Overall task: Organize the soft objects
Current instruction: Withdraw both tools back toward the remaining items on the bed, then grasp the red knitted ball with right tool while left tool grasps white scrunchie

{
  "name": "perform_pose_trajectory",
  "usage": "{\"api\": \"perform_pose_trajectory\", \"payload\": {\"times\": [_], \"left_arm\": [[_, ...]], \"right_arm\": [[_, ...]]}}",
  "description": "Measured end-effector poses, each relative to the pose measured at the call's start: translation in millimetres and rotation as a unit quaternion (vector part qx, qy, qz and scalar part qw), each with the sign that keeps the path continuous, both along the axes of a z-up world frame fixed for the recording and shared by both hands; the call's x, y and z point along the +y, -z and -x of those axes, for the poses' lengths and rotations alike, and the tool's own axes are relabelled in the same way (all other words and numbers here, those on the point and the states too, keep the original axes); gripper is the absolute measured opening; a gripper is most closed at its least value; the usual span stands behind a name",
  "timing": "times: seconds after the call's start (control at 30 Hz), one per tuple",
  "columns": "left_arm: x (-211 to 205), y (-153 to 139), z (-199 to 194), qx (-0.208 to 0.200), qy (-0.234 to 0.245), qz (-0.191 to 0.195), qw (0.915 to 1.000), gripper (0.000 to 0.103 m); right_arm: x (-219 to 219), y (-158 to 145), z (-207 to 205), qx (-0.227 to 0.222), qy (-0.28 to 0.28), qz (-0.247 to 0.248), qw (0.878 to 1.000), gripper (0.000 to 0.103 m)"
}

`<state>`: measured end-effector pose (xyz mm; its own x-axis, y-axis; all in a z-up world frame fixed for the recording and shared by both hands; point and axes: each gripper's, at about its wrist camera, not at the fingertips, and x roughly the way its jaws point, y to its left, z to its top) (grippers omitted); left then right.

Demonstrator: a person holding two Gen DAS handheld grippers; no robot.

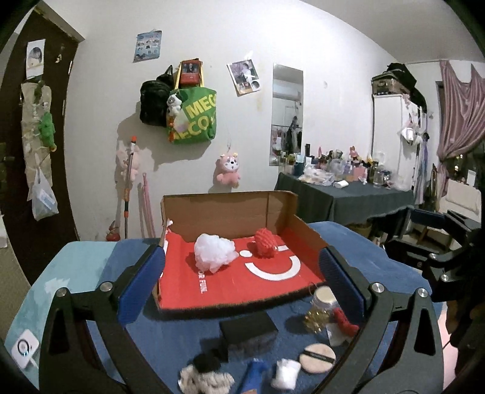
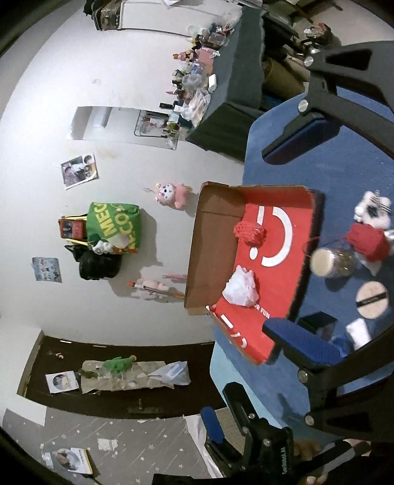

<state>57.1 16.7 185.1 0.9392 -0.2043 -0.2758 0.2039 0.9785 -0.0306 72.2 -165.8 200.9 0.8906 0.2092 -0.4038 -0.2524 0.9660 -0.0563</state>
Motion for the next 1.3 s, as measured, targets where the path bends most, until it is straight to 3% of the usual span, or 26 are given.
{"api": "perform_pose_trajectory", "payload": {"times": [0.2,0.47,0.83,1.3], "left_arm": [[-1,21,31,-0.004,-0.007,0.008,0.9999,0.103],[-5,62,45,0.009,-0.034,0.001,0.9994,0.103],[-17,121,39,0.068,-0.032,-0.017,0.997,0.103],[-13,152,27,0.121,-0.039,-0.012,0.9918,0.103]], "right_arm": [[-4,14,39,-0.018,0.01,-0.017,1.0,0.103],[-11,57,62,-0.006,0.03,-0.035,0.999,0.103],[-8,129,55,0.04,0.051,-0.033,0.997,0.103],[-8,169,38,0.092,0.057,-0.04,0.993,0.103]]}}
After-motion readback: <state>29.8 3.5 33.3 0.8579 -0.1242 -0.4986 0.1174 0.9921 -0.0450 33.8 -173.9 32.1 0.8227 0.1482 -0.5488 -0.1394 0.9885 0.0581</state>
